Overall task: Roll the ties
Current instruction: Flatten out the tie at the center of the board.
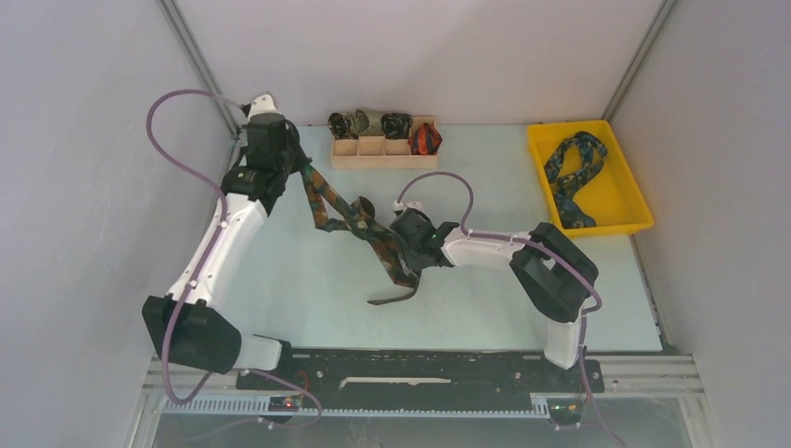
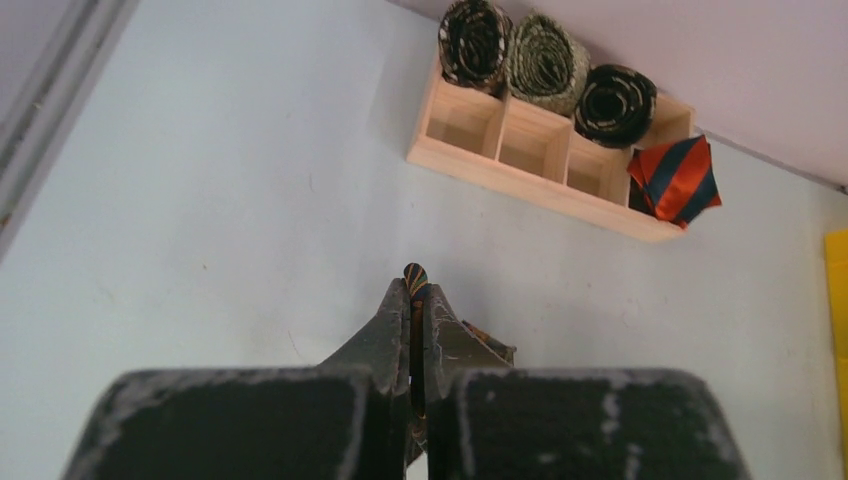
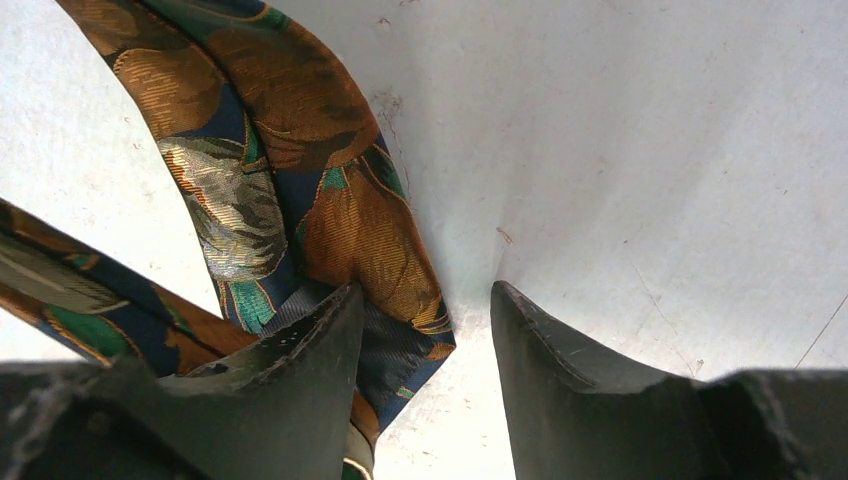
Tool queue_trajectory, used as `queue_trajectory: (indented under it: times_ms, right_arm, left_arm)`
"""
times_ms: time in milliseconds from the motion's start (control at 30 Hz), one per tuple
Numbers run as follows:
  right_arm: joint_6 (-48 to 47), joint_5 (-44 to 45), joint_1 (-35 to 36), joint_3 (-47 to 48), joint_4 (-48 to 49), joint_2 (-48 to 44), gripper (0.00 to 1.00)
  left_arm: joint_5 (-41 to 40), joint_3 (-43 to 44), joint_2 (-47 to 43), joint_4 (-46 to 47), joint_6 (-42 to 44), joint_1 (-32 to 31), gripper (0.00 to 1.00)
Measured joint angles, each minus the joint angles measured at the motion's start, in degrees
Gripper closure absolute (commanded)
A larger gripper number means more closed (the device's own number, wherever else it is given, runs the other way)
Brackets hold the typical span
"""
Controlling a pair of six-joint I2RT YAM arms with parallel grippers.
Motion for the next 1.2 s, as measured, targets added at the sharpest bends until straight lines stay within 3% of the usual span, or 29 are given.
queue_trajectory:
  times_ms: [233, 567, 767, 1200]
  right_arm:
    - [-0.11, 0.57, 0.70, -1.01, 1.09, -0.07, 0.48]
    - [-0.70, 0.85, 1.25, -2.45, 2.82, -0.74, 0.49]
    - [-0.68, 0.96, 2.36, -2.60, 3.04, -0.70, 0.50]
    - [0.33, 1.49, 7.93, -4.57, 4.74, -1.57, 0.51]
  left_arm:
    - [-2.05, 7.39, 9.42, -0.55, 2.51, 1.55, 0.84]
    - [1.31, 15.50, 26.84, -0.63, 2.93, 6.78, 0.87]
    - [1.44, 22.99, 30.91, -1.88, 3.30, 9.22, 0.90]
    - [4.42, 24.55, 36.57, -1.57, 3.10, 12.87, 0.87]
